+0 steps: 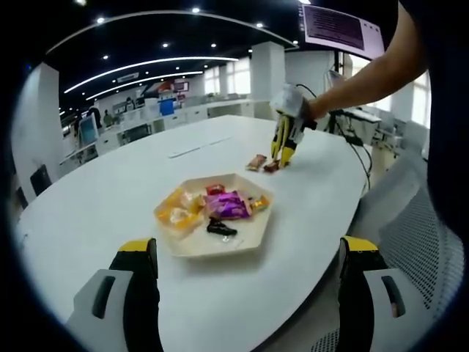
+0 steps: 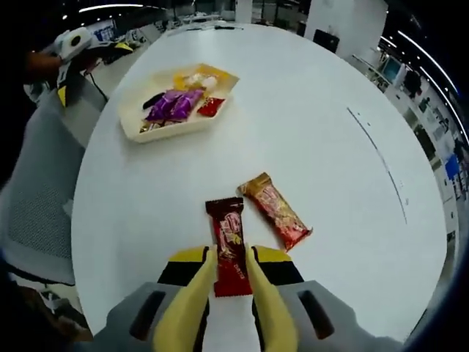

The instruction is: Place the target food into the container with the food tongs after gripping and lifting it, then release it inside without dropping or visibly crushing the food.

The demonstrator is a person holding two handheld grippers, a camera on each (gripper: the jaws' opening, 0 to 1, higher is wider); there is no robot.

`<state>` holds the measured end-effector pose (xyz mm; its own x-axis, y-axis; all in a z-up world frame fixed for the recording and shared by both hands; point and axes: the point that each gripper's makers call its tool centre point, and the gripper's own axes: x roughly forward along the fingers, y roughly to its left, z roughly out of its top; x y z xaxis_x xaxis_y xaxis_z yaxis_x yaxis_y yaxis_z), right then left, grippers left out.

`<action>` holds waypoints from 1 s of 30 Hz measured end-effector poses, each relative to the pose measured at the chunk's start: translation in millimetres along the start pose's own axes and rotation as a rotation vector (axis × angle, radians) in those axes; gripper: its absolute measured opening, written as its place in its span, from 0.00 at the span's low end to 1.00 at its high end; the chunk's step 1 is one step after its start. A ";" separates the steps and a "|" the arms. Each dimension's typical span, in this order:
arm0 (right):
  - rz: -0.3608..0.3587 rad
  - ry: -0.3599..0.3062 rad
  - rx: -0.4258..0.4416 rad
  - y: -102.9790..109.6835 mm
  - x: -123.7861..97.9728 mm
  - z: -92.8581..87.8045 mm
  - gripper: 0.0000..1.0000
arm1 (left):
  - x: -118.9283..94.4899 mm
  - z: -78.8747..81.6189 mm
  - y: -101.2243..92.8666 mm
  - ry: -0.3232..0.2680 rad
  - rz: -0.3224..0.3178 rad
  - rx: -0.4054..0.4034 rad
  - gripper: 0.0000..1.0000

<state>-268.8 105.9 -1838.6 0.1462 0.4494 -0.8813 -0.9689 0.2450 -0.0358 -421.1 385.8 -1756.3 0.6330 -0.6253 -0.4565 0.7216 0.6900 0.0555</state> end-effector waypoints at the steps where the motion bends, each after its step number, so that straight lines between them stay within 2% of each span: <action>1: -0.002 -0.013 0.031 -1.6 -0.1 0.3 0.21 | 0.4 -0.6 0.3 0.001 0.002 0.000 0.99; 3: -0.003 -0.021 0.065 -2.9 -0.6 0.3 0.21 | 1.0 -1.8 -1.7 0.006 -0.012 -0.014 0.99; 9: -0.023 -0.011 0.081 -0.8 -2.2 2.6 0.21 | 1.3 -3.1 -1.4 0.013 -0.008 -0.003 0.99; 15: -0.037 -0.008 0.107 -5.0 -14.5 7.8 0.22 | 2.6 -5.5 -6.0 0.025 -0.032 -0.002 0.99; 18: -0.044 -0.002 0.117 -6.4 -23.2 11.4 0.22 | 2.3 -7.2 -4.8 0.033 -0.021 0.013 0.99; 19: -0.043 -0.009 0.144 -7.3 -27.3 14.4 0.22 | 2.2 -8.9 -4.1 0.041 -0.019 0.012 0.99; 23: -0.059 -0.006 0.152 -13.6 -41.9 23.8 0.22 | 2.3 -9.1 -2.6 0.041 -0.010 0.011 0.99; 30: -0.090 -0.007 0.169 -28.5 -71.1 47.5 0.22 | 4.2 -13.0 -9.5 0.062 -0.039 0.008 0.99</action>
<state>-242.1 107.8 -1752.5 0.2330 0.4251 -0.8746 -0.9046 0.4249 -0.0345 -429.0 381.3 -1770.3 0.5855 -0.6277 -0.5130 0.7481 0.6621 0.0438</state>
